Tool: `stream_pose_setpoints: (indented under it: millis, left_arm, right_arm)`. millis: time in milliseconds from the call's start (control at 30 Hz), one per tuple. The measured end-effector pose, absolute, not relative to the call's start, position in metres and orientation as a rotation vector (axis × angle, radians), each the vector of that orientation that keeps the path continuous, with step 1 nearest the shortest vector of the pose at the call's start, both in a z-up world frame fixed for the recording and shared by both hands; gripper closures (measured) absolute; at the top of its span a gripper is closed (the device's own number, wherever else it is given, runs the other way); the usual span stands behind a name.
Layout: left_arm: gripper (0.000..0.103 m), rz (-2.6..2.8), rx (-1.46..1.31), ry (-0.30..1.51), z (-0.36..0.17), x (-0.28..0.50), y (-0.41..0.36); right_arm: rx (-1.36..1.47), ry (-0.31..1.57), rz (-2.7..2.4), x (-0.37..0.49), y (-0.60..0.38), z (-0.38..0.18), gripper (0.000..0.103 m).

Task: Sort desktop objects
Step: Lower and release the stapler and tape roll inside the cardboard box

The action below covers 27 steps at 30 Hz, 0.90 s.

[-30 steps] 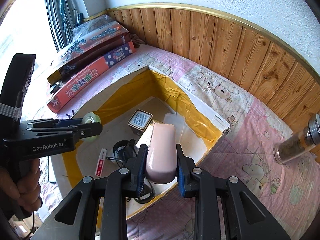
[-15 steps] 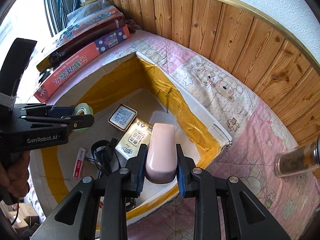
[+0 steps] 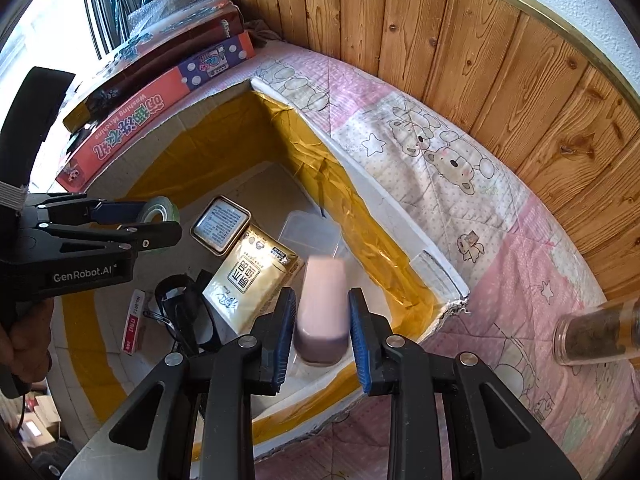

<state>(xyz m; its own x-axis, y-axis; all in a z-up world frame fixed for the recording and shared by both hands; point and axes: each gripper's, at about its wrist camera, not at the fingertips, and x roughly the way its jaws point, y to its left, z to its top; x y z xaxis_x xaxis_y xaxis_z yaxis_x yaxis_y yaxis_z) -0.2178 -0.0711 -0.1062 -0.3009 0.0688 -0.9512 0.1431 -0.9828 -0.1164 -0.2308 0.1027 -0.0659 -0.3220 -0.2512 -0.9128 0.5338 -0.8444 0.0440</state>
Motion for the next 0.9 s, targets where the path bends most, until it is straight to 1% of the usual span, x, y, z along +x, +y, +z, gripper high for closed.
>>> stream_pose_setpoints:
  millis: [67, 333, 467, 700, 800, 867, 900]
  left_arm:
    - [0.052, -2.459, 1.853, 0.299, -0.110, -0.218, -0.072]
    - [0.052, -2.439, 1.871, 0.359, -0.110, -0.211, -0.078]
    - [0.052, -2.452, 1.861, 0.359, -0.101, -0.203, -0.081]
    - [0.052, -2.482, 1.788, 0.352, -0.078, -0.176, -0.096]
    - [0.052, -2.488, 1.784, 0.345, -0.075, -0.163, -0.098]
    - [0.052, -2.492, 1.785, 0.347, -0.073, -0.157, -0.098]
    - [0.052, -2.500, 1.781, 0.350, -0.072, -0.155, -0.097]
  right_arm:
    - [1.440, 0.335, -2.201, -0.231, 0.108, -0.063, 0.068]
    - [1.423, 0.265, -2.211, -0.224, 0.121, -0.056, 0.068]
    - [1.420, 0.251, -2.198, -0.220, 0.121, -0.054, 0.065]
    - [1.415, 0.261, -2.180, -0.207, 0.117, -0.050, 0.063]
    - [1.413, 0.260, -2.167, -0.198, 0.116, -0.048, 0.062]
    - [1.409, 0.264, -2.159, -0.191, 0.113, -0.048, 0.057]
    - [1.406, 0.264, -2.156, -0.188, 0.112, -0.048, 0.057]
